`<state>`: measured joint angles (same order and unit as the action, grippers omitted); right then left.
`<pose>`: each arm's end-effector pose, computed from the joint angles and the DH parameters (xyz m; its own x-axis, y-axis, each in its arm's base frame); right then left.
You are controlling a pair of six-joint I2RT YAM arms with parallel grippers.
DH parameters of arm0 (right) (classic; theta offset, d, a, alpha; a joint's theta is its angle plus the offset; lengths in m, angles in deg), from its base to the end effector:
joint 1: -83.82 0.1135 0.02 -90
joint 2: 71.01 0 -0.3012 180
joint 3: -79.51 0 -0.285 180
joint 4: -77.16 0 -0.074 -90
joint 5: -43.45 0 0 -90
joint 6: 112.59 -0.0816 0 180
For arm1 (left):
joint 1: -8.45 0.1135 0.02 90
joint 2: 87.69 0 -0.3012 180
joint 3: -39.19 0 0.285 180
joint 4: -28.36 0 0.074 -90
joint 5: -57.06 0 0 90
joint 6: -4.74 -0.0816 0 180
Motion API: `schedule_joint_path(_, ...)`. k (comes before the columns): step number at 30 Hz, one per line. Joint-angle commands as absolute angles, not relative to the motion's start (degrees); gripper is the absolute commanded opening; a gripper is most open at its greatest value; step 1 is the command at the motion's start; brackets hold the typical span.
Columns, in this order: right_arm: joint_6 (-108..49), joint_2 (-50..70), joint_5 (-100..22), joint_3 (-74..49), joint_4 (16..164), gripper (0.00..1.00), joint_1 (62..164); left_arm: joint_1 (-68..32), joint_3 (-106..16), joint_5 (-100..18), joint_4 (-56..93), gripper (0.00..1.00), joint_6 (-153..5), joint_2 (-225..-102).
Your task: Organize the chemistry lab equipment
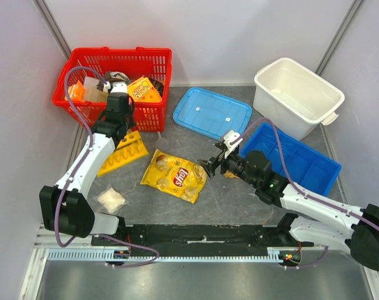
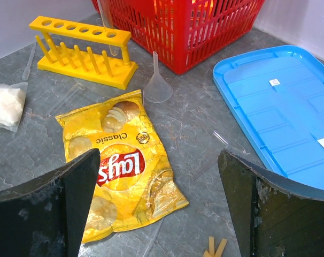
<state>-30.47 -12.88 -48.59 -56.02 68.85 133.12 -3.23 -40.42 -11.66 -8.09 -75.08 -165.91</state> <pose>0.1931 0.2201 0.2875 -0.1609 0.0230 -0.9867 -0.7193 0.6818 0.1332 0.3646 -0.0451 0.3291 -0.5356 -0.0574 -0.8425 -0.2001 0.9779 0.0605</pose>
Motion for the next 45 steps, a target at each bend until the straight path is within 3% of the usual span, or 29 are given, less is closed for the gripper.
schedule_joint_path(1,-29.89,-13.27,-49.80,-56.16,66.29,0.98,133.39,-2.54,-41.17,-12.37,-6.30,0.25,-73.75,-165.57)
schedule_joint_path(45,-31.03,-14.67,-51.73,-55.20,69.62,0.98,133.30,-1.22,-45.29,-16.85,-9.55,0.39,-73.48,-165.40)
